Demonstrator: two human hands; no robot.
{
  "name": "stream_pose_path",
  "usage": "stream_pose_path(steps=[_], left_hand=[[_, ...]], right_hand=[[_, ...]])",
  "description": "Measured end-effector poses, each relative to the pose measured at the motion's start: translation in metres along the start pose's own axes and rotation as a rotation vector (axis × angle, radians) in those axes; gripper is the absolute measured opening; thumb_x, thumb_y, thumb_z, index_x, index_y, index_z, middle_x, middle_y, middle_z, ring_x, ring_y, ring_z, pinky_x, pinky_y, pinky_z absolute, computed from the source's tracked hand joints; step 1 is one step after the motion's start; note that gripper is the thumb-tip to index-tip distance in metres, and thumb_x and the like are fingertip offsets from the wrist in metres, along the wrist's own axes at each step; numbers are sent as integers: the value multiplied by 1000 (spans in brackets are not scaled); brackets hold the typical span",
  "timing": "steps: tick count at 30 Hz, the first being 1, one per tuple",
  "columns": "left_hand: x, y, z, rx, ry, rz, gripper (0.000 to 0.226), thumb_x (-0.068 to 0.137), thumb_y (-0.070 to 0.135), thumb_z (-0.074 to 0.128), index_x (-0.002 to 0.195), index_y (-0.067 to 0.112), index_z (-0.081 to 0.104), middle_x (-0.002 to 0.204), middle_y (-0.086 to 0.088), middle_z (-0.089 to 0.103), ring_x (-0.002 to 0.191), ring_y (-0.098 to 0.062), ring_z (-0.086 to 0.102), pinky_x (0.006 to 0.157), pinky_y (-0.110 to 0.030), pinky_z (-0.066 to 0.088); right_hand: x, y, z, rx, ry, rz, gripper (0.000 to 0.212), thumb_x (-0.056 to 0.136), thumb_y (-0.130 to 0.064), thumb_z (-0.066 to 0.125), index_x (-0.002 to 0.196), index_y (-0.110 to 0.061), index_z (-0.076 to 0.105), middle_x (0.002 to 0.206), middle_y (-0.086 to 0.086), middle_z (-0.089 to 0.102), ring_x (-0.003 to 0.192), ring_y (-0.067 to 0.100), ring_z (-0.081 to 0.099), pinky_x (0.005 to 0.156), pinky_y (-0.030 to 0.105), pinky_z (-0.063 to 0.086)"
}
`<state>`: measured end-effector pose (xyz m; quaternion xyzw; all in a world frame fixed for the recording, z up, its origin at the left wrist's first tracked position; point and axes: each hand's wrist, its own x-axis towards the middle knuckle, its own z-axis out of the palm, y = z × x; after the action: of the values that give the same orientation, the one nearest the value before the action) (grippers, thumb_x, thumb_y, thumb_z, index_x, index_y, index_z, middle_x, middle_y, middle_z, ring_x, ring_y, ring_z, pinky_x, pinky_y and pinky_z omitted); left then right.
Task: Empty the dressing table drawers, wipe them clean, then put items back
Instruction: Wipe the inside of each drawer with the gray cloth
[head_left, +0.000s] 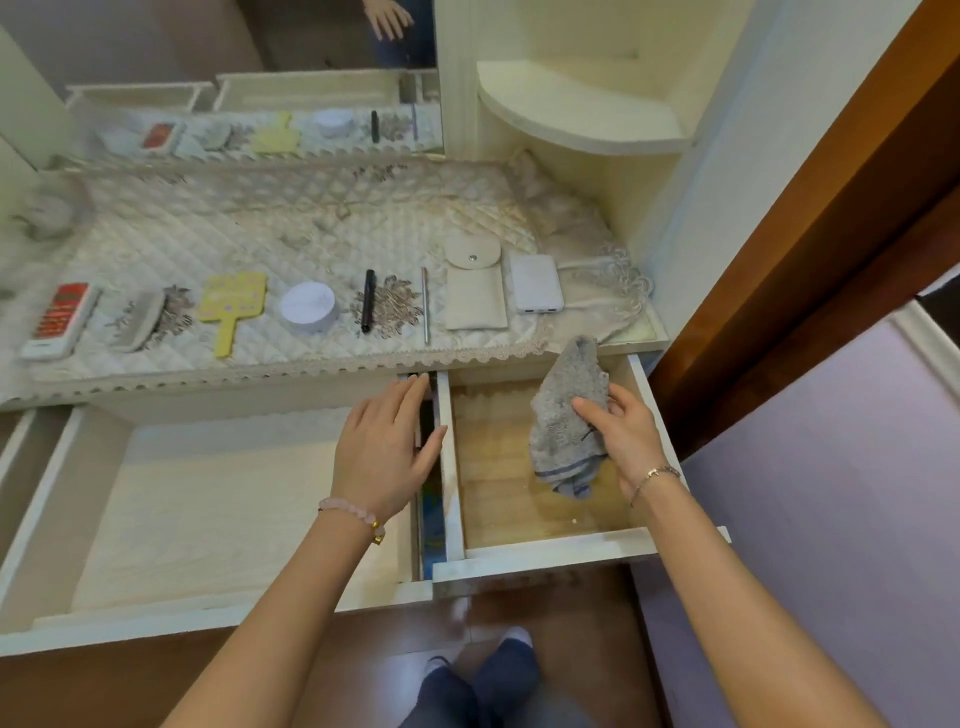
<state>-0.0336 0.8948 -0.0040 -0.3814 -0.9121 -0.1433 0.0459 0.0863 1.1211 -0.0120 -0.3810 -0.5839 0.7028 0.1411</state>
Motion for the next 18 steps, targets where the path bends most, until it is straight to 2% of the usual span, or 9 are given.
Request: stream_pose_path(steps=[5,9,14,18], left_hand=[[-24,-11,-38,62,52,1,58,91,47,36,132,8,52,128,-9,59,119,-28,55,96,-43,44],[-48,-24,-59,102,104,-57,56,91,46,37,129,8,55,122,-8,62,112,-26,59,95,-42,44],[-81,-38,-83,160,166,-185,55,91,46,38,126,8,56,118,-9,64,108,-27,60,93,-41,45],[-113,-36,-94,220,217,-362,55,91,47,38,127,8,55,118,-9,64,111,-27,59,94,-41,43]], right_hand=[[-30,-18,28,17,-40,-36,38,86,-10,64,122,-11,53,113,5,65,97,11,64,69,18,53],[-42,-21,57,-25,-123,-45,39,85,-11,65,122,-8,53,115,7,65,99,15,64,75,25,53],[-49,-35,101,-50,-298,-49,34,86,-10,64,117,-14,53,112,4,64,92,10,64,69,19,54],[-56,-39,130,-130,-465,-50,41,85,-12,66,124,-9,52,115,7,64,94,13,64,67,20,53]])
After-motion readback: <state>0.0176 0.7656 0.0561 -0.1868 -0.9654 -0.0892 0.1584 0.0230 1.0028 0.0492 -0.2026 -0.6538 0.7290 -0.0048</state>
